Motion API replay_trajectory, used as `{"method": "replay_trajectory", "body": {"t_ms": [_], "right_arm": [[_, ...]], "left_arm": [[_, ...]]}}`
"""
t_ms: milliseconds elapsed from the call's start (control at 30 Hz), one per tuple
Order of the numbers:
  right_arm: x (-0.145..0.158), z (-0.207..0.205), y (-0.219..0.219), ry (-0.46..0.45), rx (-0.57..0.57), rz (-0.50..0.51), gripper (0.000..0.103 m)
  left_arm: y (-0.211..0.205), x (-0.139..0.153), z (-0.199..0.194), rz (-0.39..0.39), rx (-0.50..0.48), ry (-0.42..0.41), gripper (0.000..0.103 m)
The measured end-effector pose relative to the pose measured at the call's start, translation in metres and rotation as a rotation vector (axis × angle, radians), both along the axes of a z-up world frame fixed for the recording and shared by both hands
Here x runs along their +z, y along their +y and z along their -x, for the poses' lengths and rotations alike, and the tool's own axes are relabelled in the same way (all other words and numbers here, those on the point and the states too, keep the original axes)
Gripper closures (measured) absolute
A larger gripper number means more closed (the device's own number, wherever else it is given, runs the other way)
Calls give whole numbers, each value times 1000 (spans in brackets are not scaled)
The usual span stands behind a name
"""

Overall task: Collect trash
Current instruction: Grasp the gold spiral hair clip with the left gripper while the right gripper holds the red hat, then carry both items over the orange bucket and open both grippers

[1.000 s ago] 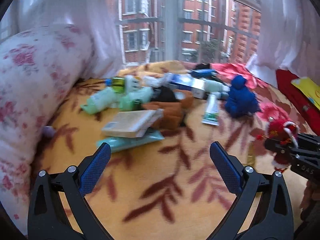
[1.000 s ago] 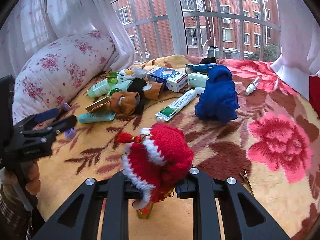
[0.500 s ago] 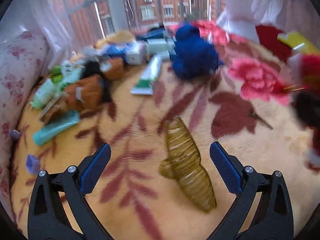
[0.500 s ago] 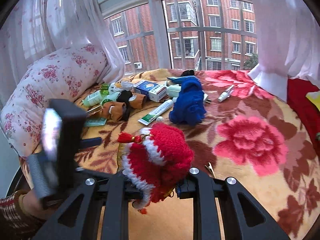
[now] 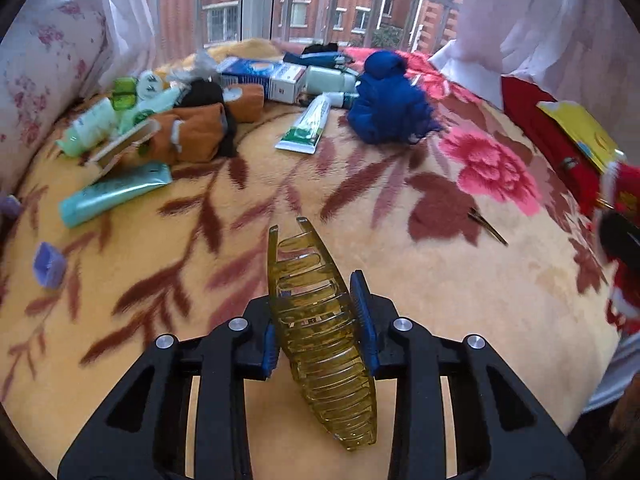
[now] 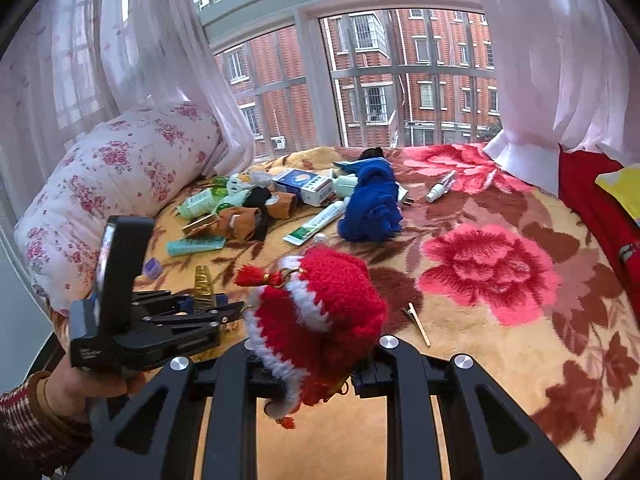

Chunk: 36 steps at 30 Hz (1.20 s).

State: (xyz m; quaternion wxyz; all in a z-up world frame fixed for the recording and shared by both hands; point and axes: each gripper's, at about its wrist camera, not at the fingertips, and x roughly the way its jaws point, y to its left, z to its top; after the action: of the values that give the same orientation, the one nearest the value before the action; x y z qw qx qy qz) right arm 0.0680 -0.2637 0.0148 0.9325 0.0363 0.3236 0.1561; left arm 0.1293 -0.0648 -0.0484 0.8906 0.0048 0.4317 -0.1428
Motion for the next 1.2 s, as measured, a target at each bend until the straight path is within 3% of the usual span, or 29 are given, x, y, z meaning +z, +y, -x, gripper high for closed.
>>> {"method": "replay_trajectory", "body": {"t_ms": [167,333,500,633,800,867,900,967,1000,1033,1200], "right_arm": [[7,43,22,4,98,-10,82],[-14,107,57,98,267,-6,82],[-71,159,85,306,366,7,82],[-126,181,98,465,380,37,82],[-158,188,109,556,383,82,81],[-167,192,111,574,385,93,74],[-170,193,112,583,384,103,63],[-175,193,110,586,355,109,48],[-175,193,109,587,347,103,37],[-175,192,107,582,340,98,36],[-160,190,104,521,316,94,34]], "left_arm": [[4,24,57,-8,-88,-33,72],[17,19,140,-16,-213,35,72],[27,-30,204,-46,-300,224,72],[25,-89,232,-88,-337,386,72],[17,-127,233,-119,-336,473,72],[14,-134,231,-134,-333,492,72],[13,-136,231,-145,-330,501,70],[12,-138,228,-174,-311,514,37],[13,-137,225,-184,-300,512,31],[13,-136,224,-188,-293,504,27],[17,-133,219,-177,-290,508,27]]}}
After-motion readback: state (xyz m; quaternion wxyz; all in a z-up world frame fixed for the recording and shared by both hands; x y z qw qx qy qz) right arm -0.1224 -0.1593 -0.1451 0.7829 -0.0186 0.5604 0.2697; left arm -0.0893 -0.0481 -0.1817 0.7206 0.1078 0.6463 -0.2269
